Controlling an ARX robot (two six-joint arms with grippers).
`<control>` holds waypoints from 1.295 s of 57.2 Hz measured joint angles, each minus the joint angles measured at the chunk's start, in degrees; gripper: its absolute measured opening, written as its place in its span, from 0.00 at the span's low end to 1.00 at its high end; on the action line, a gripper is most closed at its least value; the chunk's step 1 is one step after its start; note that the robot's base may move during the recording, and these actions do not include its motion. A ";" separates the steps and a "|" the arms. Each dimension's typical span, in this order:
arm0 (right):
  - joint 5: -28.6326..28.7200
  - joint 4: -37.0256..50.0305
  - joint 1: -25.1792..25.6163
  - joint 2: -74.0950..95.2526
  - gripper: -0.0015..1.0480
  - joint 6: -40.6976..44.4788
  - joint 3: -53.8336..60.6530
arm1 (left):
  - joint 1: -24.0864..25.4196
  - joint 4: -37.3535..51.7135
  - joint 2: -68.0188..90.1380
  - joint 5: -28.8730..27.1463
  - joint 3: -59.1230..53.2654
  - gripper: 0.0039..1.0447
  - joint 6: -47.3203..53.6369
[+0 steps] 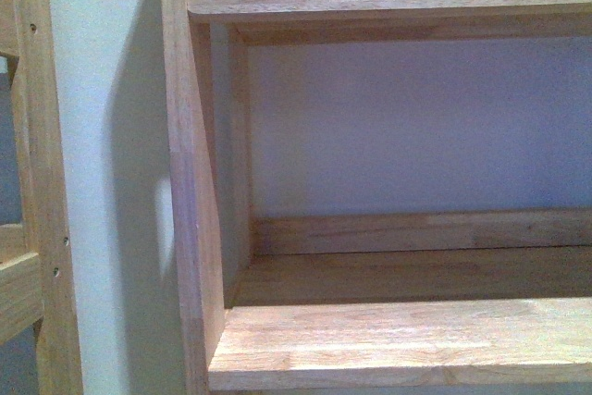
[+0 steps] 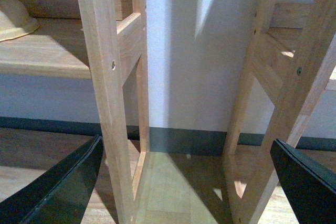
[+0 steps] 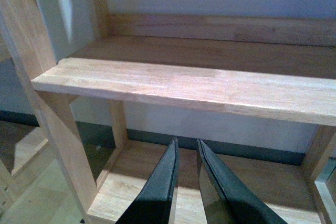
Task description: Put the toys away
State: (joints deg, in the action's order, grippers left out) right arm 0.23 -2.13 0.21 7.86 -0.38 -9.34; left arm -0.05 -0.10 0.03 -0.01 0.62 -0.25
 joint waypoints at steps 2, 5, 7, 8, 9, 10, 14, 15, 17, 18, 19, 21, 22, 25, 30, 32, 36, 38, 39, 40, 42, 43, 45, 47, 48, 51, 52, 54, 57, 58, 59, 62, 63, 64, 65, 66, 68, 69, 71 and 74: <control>0.00 0.20 0.00 -0.33 0.15 0.00 0.52 | 0.00 0.00 0.00 0.00 0.00 0.95 0.00; 0.00 0.37 0.00 -0.85 0.15 0.00 1.25 | 0.00 0.00 0.00 0.00 0.00 0.95 0.00; 0.00 0.52 0.00 -1.14 0.15 0.00 1.64 | 0.00 0.00 0.00 0.00 0.00 0.95 0.00; 0.00 0.59 0.00 -1.29 0.15 0.00 1.86 | 0.00 0.00 0.00 0.00 0.00 0.95 0.00; 0.00 0.61 0.00 -1.36 0.15 0.00 1.97 | 0.00 0.00 0.00 0.00 0.00 0.95 0.00; 0.00 0.68 0.00 -1.60 0.15 0.00 2.19 | 0.00 0.00 0.00 0.00 0.00 0.95 0.00; 0.00 0.87 0.00 -2.10 0.15 0.00 2.91 | 0.00 0.00 0.00 0.00 0.00 0.95 0.00; -0.02 0.94 0.00 -2.29 0.15 0.02 3.13 | 0.00 0.00 0.00 0.00 0.00 0.95 0.00; 0.00 0.98 0.00 -2.49 0.15 0.02 3.48 | 0.00 0.00 0.00 0.00 0.00 0.95 0.00; 0.00 0.98 0.00 -2.60 0.15 0.02 3.56 | 0.00 0.00 0.00 0.00 0.00 0.95 0.00; -0.02 1.03 0.00 -2.71 0.15 0.02 3.76 | 0.00 0.00 0.00 0.00 0.00 0.95 0.00; 0.00 1.09 0.00 -2.95 0.15 0.02 4.07 | 0.00 0.00 0.00 0.00 0.00 0.95 0.00; 0.00 1.16 0.00 -3.06 0.15 0.02 4.26 | 0.00 0.00 0.00 0.00 0.00 0.95 0.02; 0.00 1.20 0.00 -3.34 0.15 0.00 4.52 | 0.00 0.00 0.00 0.00 0.00 0.95 0.00; 0.00 1.38 0.00 -3.87 0.15 0.02 5.07 | 0.00 0.00 0.00 0.00 0.00 0.95 0.00; 0.00 1.40 0.00 -4.04 0.15 0.02 5.27 | 0.00 0.00 0.00 0.00 0.00 0.95 0.00; 0.00 1.44 0.00 -4.31 0.15 0.00 5.57 | 0.00 0.00 0.00 0.00 0.00 0.95 0.00; 0.00 1.53 0.00 -4.50 0.15 0.00 5.79 | 0.00 0.00 0.00 0.00 0.00 0.95 0.00; 0.00 1.57 0.00 -4.59 0.15 0.02 5.95 | 0.00 0.00 0.00 0.00 0.00 0.95 0.00; 0.00 1.57 0.00 -4.66 0.15 0.02 6.03 | 0.00 0.00 0.00 0.00 0.00 0.95 0.00; 0.00 1.60 0.00 -4.85 0.15 0.02 6.32 | 0.00 0.00 0.00 0.00 0.00 0.95 0.00; -0.02 1.60 0.00 -4.87 0.15 0.00 6.36 | 0.00 0.00 0.00 0.00 0.00 0.95 0.00; -0.02 1.62 0.00 -4.98 0.15 0.02 6.56 | 0.00 0.00 0.00 0.00 0.00 0.95 0.02; -0.02 1.66 0.00 -5.18 0.15 0.02 6.78 | 0.00 0.00 0.00 0.00 0.00 0.95 0.00; -0.02 1.81 0.00 -5.75 0.15 0.00 7.17 | 0.00 0.00 0.00 0.00 0.00 0.95 0.00; 0.00 1.86 0.00 -7.02 0.15 0.02 8.57 | 0.00 0.00 0.00 -0.02 0.00 0.95 0.00; 0.00 1.81 0.00 -7.10 0.15 0.02 8.57 | 0.00 0.00 0.00 0.00 0.00 0.95 0.00; -0.07 1.86 0.00 -7.10 0.15 0.04 8.57 | 0.00 0.00 0.00 0.02 0.00 0.95 0.00; -0.07 1.88 0.00 -7.30 0.15 0.04 8.57 | 0.00 0.00 0.00 0.00 0.00 0.95 0.02; -0.07 1.88 0.00 -7.34 0.15 0.04 8.57 | 0.00 0.00 0.00 0.00 0.00 0.95 0.00; 0.00 1.88 0.00 -7.32 0.15 0.04 8.57 | 0.00 0.00 0.00 0.00 0.00 0.95 0.00; -0.02 1.88 0.00 -7.32 0.15 0.04 8.57 | 0.00 0.00 0.00 0.00 0.00 0.95 0.00; -0.02 1.88 0.00 -7.34 0.15 0.04 8.57 | 0.00 0.00 0.00 0.00 0.00 0.95 0.00; -0.02 1.88 0.00 -7.34 0.15 0.04 8.57 | 0.00 0.00 0.00 0.00 0.00 0.95 0.00; -0.02 1.88 0.00 -7.34 0.15 0.04 8.57 | 0.00 0.00 0.00 0.00 0.00 0.95 0.00; -0.02 1.88 0.00 -7.32 0.15 0.04 8.57 | 0.00 0.00 0.00 0.00 0.00 0.95 0.00; -0.02 1.88 0.00 -7.34 0.15 0.04 8.57 | 0.00 0.00 0.00 0.00 0.00 0.95 0.02; -0.04 1.88 0.00 -7.34 0.15 0.04 8.57 | 0.00 0.00 0.00 0.00 0.00 0.95 0.00; -0.02 1.88 0.00 -7.34 0.15 0.04 8.57 | 0.00 0.00 0.00 0.00 0.00 0.95 0.02; -0.02 1.88 0.00 -7.34 0.15 0.04 8.57 | 0.00 0.00 0.00 0.00 0.00 0.95 0.00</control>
State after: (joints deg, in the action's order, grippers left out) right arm 0.21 -0.25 0.21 0.51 -0.34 -0.78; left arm -0.05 -0.10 0.03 -0.01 0.62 -0.25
